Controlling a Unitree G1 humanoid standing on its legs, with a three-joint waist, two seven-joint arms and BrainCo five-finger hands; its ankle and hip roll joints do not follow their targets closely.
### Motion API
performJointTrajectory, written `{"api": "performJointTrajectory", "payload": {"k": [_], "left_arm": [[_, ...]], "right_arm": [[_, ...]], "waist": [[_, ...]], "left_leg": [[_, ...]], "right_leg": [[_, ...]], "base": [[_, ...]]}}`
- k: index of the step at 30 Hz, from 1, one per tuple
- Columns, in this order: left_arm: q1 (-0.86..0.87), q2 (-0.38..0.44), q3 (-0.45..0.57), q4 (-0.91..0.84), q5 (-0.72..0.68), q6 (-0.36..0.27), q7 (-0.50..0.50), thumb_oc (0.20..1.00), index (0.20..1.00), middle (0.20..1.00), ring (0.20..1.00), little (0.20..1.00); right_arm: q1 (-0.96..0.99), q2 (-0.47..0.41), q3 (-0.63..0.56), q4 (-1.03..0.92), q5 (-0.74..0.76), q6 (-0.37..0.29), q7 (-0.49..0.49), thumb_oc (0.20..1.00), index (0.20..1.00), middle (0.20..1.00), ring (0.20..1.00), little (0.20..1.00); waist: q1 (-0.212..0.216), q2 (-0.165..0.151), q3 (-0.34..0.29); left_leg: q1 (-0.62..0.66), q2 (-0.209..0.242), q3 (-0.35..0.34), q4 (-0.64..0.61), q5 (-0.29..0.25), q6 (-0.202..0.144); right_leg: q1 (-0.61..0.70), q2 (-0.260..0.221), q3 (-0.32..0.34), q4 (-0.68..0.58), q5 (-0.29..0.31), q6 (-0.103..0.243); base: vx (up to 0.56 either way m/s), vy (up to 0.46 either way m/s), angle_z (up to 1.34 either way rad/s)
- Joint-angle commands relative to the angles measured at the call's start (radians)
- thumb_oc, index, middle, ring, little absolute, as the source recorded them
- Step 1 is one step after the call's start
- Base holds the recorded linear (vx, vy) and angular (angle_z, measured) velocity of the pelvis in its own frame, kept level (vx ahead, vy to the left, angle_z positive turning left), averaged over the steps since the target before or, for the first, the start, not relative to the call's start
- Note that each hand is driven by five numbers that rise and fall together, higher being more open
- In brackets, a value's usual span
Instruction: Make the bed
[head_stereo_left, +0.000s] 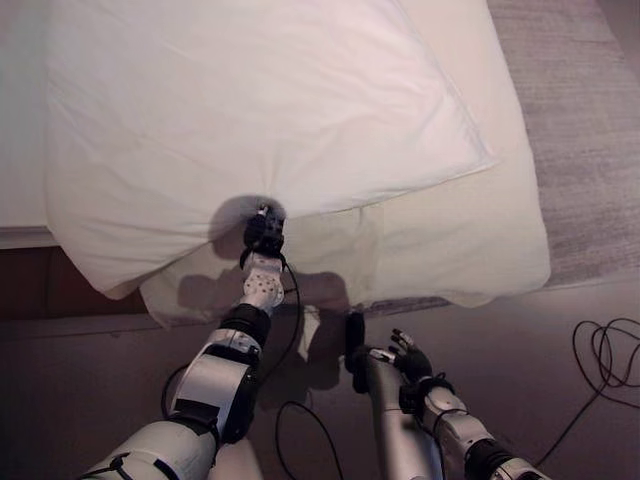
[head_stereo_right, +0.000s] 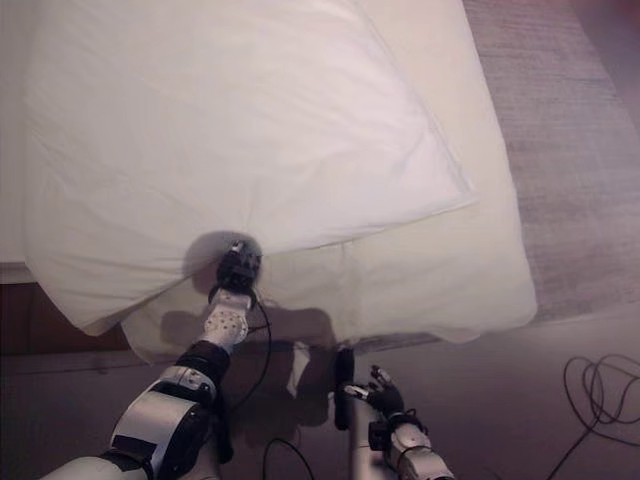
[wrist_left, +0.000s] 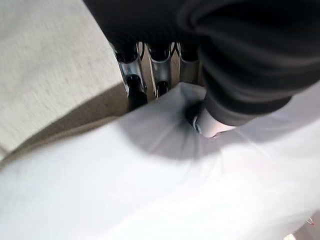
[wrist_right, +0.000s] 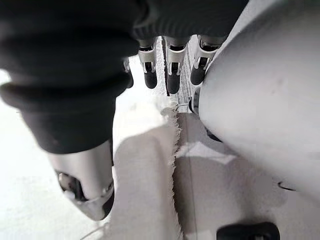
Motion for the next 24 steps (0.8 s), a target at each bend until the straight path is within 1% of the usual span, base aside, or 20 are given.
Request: {"api": "performJointTrajectory", "payload": {"k": [1, 5, 6, 7, 8, 9, 10, 11, 12, 13, 14, 16, 18, 19, 20, 21, 22, 23, 24], "left_arm": [[-0.088, -0.003, -0.019, -0.069, 0.002, -0.031, -0.053, 0.200, 0.200, 0.200, 0.200, 0.200], [-0.096, -0.008, -0.027, -0.112, -0.010, -0.055, -0.047, 0.200, 0.200, 0.200, 0.200, 0.200], [-0.096, -0.017, -0.041, -0.174, -0.014, -0.076, -0.050, 0.200, 0.200, 0.200, 0.200, 0.200], [-0.094, -0.018, -0.042, -0.178, -0.013, -0.077, -0.048, 0.200, 0.200, 0.200, 0.200, 0.200], [-0.083, -0.032, -0.059, -0.232, -0.014, -0.083, -0.056, 0.200, 0.200, 0.200, 0.200, 0.200], [-0.081, -0.032, -0.061, -0.235, -0.013, -0.084, -0.055, 0.200, 0.200, 0.200, 0.200, 0.200], [-0.055, -0.051, -0.084, -0.288, -0.022, -0.093, -0.067, 0.200, 0.200, 0.200, 0.200, 0.200], [-0.040, -0.060, -0.095, -0.318, -0.024, -0.098, -0.075, 0.200, 0.200, 0.200, 0.200, 0.200], [-0.038, -0.060, -0.097, -0.321, -0.023, -0.098, -0.073, 0.200, 0.200, 0.200, 0.200, 0.200], [-0.027, -0.074, -0.118, -0.363, -0.020, -0.109, -0.078, 0.200, 0.200, 0.200, 0.200, 0.200], [-0.026, -0.073, -0.120, -0.366, -0.019, -0.109, -0.077, 0.200, 0.200, 0.200, 0.200, 0.200], [-0.020, -0.086, -0.137, -0.408, -0.025, -0.122, -0.072, 0.200, 0.200, 0.200, 0.200, 0.200], [-0.015, -0.104, -0.148, -0.446, -0.031, -0.136, -0.065, 0.200, 0.200, 0.200, 0.200, 0.200], [-0.011, -0.106, -0.153, -0.462, -0.023, -0.136, -0.063, 0.200, 0.200, 0.200, 0.200, 0.200], [-0.008, -0.109, -0.155, -0.479, -0.023, -0.140, -0.059, 0.200, 0.200, 0.200, 0.200, 0.200], [-0.006, -0.110, -0.159, -0.492, -0.019, -0.143, -0.058, 0.200, 0.200, 0.200, 0.200, 0.200], [-0.001, -0.112, -0.163, -0.509, -0.019, -0.147, -0.057, 0.200, 0.200, 0.200, 0.200, 0.200], [0.008, -0.113, -0.166, -0.537, -0.019, -0.149, -0.058, 0.200, 0.200, 0.200, 0.200, 0.200], [0.012, -0.113, -0.171, -0.553, -0.021, -0.153, -0.055, 0.200, 0.200, 0.200, 0.200, 0.200]], "right_arm": [[0.017, 0.000, 0.024, -0.070, 0.027, -0.037, 0.002, 1.000, 1.000, 1.000, 1.000, 1.000], [-0.013, 0.009, 0.039, -0.103, 0.058, -0.044, 0.001, 1.000, 1.000, 1.000, 1.000, 1.000], [-0.029, 0.019, 0.044, -0.144, 0.138, -0.056, 0.021, 1.000, 1.000, 1.000, 1.000, 1.000], [-0.029, 0.018, 0.044, -0.144, 0.142, -0.056, 0.023, 1.000, 1.000, 1.000, 1.000, 1.000], [-0.048, 0.033, 0.051, -0.170, 0.198, -0.060, 0.045, 1.000, 1.000, 1.000, 1.000, 1.000], [-0.048, 0.033, 0.051, -0.169, 0.200, -0.060, 0.047, 1.000, 1.000, 1.000, 1.000, 1.000], [-0.091, 0.082, 0.033, -0.169, 0.420, -0.079, 0.088, 1.000, 1.000, 1.000, 1.000, 1.000], [-0.121, 0.097, 0.037, -0.167, 0.477, -0.076, 0.116, 1.000, 1.000, 1.000, 1.000, 1.000], [-0.123, 0.097, 0.036, -0.164, 0.481, -0.076, 0.120, 1.000, 1.000, 1.000, 1.000, 1.000], [-0.186, 0.134, 0.041, -0.149, 0.610, -0.066, 0.164, 1.000, 1.000, 1.000, 1.000, 1.000], [-0.190, 0.134, 0.039, -0.145, 0.614, -0.066, 0.167, 1.000, 1.000, 1.000, 1.000, 1.000], [-0.253, 0.169, 0.034, -0.138, 0.726, -0.068, 0.193, 1.000, 1.000, 1.000, 1.000, 1.000], [-0.312, 0.190, 0.008, -0.135, 0.801, -0.071, 0.212, 1.000, 1.000, 1.000, 1.000, 1.000], [-0.346, 0.200, -0.002, -0.137, 0.833, -0.080, 0.209, 1.000, 1.000, 1.000, 1.000, 1.000], [-0.380, 0.204, -0.019, -0.133, 0.857, -0.081, 0.217, 1.000, 1.000, 1.000, 1.000, 1.000], [-0.401, 0.212, -0.026, -0.135, 0.883, -0.081, 0.224, 1.000, 1.000, 1.000, 1.000, 1.000], [-0.424, 0.218, -0.037, -0.144, 0.913, -0.090, 0.219, 1.000, 1.000, 1.000, 1.000, 1.000], [-0.440, 0.229, -0.054, -0.154, 0.950, -0.095, 0.222, 1.000, 1.000, 1.000, 1.000, 1.000], [-0.450, 0.236, -0.063, -0.157, 0.972, -0.100, 0.225, 1.000, 1.000, 1.000, 1.000, 1.000]], "waist": [[-0.018, 0.029, -0.023], [-0.011, 0.028, -0.011], [-0.005, 0.029, -0.002], [-0.004, 0.029, -0.001], [0.006, 0.033, 0.009], [0.006, 0.033, 0.009], [0.023, 0.042, 0.020], [0.032, 0.045, 0.026], [0.033, 0.044, 0.028], [0.050, 0.051, 0.040], [0.050, 0.050, 0.043], [0.069, 0.055, 0.054], [0.085, 0.060, 0.065], [0.093, 0.063, 0.073], [0.100, 0.067, 0.074], [0.106, 0.070, 0.078], [0.109, 0.072, 0.083], [0.117, 0.076, 0.081], [0.122, 0.078, 0.083]], "left_leg": [[-0.063, -0.049, 0.025, 0.028, -0.018, 0.081], [-0.047, -0.065, 0.024, 0.007, -0.013, 0.087], [-0.042, -0.072, 0.022, 0.003, -0.010, 0.090], [-0.041, -0.072, 0.022, 0.003, -0.010, 0.090], [-0.035, -0.082, 0.018, -0.003, -0.008, 0.096], [-0.034, -0.082, 0.018, -0.003, -0.008, 0.096], [-0.028, -0.095, 0.011, -0.012, -0.006, 0.101], [-0.023, -0.100, 0.006, -0.019, -0.005, 0.104], [-0.021, -0.101, 0.006, -0.019, -0.005, 0.104], [-0.013, -0.115, -0.001, -0.029, -0.004, 0.109], [-0.011, -0.115, -0.001, -0.029, -0.004, 0.109], [-0.009, -0.128, -0.010, -0.038, 0.001, 0.113], [-0.004, -0.142, -0.018, -0.051, 0.006, 0.116], [-0.015, -0.147, -0.013, -0.057, 0.030, 0.125], [-0.004, -0.153, -0.026, -0.065, 0.013, 0.119], [-0.008, -0.158, -0.030, -0.066, 0.015, 0.121], [-0.023, -0.160, -0.025, -0.063, 0.034, 0.130], [-0.016, -0.165, -0.039, -0.066, 0.016, 0.124], [-0.018, -0.170, -0.043, -0.068, 0.017, 0.125]], "right_leg": [[0.042, 0.048, -0.053, -0.100, 0.024, 0.018], [0.052, 0.047, -0.046, -0.112, 0.035, 0.025], [0.059, 0.044, -0.044, -0.115, 0.037, 0.026], [0.060, 0.043, -0.044, -0.115, 0.037, 0.026], [0.069, 0.042, -0.042, -0.118, 0.036, 0.027], [0.070, 0.041, -0.043, -0.118, 0.036, 0.027], [0.078, 0.038, -0.043, -0.121, 0.037, 0.029], [0.082, 0.038, -0.041, -0.122, 0.037, 0.029], [0.084, 0.037, -0.041, -0.122, 0.037, 0.030], [0.090, 0.036, -0.042, -0.122, 0.039, 0.031], [0.091, 0.036, -0.042, -0.122, 0.039, 0.031], [0.097, 0.030, -0.046, -0.124, 0.040, 0.032], [0.103, 0.026, -0.051, -0.124, 0.039, 0.032], [0.093, 0.020, -0.060, -0.130, 0.058, 0.023], [0.104, 0.021, -0.057, -0.129, 0.042, 0.032], [0.103, 0.018, -0.059, -0.128, 0.040, 0.032], [0.093, 0.014, -0.067, -0.128, 0.056, 0.023], [0.099, 0.016, -0.064, -0.121, 0.036, 0.032], [0.099, 0.014, -0.066, -0.121, 0.035, 0.031]], "base": [[0.00, 0.000, 0.00], [0.01, 0.030, 0.02], [0.00, 0.000, 0.00], [0.02, 0.028, 0.04], [0.01, 0.013, 0.06], [0.02, 0.038, 0.13], [0.01, 0.045, 0.11], [0.01, 0.044, 0.06], [0.00, 0.049, 0.01], [0.00, 0.031, 0.01], [0.00, 0.035, 0.04], [0.01, 0.017, 0.05], [-0.02, 0.022, 0.07], [0.01, 0.023, 0.21], [0.00, 0.021, 0.26], [0.01, 0.024, 0.29], [0.01, 0.030, 0.24], [0.01, 0.031, 0.20], [0.09, 0.031, 0.18]]}}
